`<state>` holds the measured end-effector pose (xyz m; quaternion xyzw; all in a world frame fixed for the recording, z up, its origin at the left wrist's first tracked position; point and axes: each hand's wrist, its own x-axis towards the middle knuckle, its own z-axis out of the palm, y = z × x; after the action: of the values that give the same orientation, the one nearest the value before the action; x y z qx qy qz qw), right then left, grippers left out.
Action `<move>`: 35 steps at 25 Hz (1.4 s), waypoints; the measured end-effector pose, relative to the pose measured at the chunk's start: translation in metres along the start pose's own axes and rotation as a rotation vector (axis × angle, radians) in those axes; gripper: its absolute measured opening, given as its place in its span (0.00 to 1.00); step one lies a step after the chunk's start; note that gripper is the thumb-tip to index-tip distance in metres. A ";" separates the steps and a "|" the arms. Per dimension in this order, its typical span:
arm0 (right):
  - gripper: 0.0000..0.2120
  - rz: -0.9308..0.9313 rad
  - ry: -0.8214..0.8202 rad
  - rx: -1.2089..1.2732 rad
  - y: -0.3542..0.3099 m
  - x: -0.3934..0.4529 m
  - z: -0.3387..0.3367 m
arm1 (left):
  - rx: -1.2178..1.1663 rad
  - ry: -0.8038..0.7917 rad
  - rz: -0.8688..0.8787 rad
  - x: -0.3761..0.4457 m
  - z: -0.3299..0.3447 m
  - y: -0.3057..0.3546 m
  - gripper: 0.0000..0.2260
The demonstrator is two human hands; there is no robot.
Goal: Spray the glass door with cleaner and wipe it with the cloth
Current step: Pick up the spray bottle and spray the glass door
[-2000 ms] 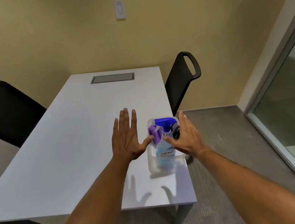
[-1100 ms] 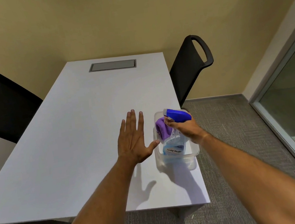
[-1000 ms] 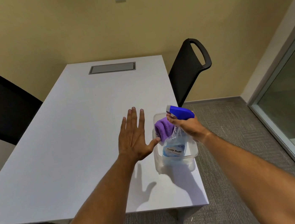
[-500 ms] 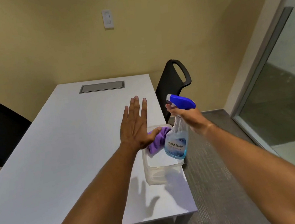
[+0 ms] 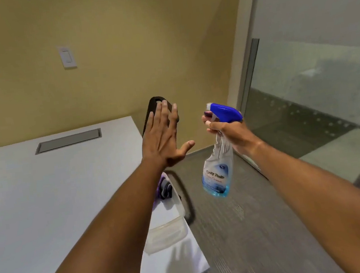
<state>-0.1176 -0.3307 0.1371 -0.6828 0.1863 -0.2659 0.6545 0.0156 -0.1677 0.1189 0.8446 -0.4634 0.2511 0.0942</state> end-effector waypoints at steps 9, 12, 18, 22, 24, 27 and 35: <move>0.16 -0.052 0.370 -0.150 -0.039 -0.041 -0.167 | -0.096 0.074 0.233 0.085 -0.017 0.165 0.47; 0.17 -0.097 0.487 -0.154 -0.057 -0.057 -0.235 | -0.138 0.116 0.292 0.112 -0.024 0.235 0.46; 0.16 -0.195 0.654 -0.142 -0.089 -0.096 -0.376 | -0.229 0.178 0.397 0.168 -0.033 0.384 0.45; 0.21 -0.203 0.829 -0.143 -0.107 -0.121 -0.452 | -0.268 0.210 0.497 0.200 -0.043 0.470 0.46; 0.20 -0.225 0.929 -0.154 -0.116 -0.130 -0.485 | -0.297 0.232 0.551 0.218 -0.046 0.511 0.46; 0.20 -0.240 1.028 -0.166 -0.126 -0.142 -0.536 | -0.378 0.271 0.626 0.244 -0.049 0.573 0.46; 0.09 -0.321 1.322 -0.275 -0.165 -0.156 -0.655 | -0.566 0.401 0.809 0.334 -0.054 0.715 0.47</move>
<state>-0.6532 -0.7449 0.2837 -0.4735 0.4747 -0.6934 0.2639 -0.4472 -0.7879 0.2833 0.4754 -0.7746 0.2889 0.3009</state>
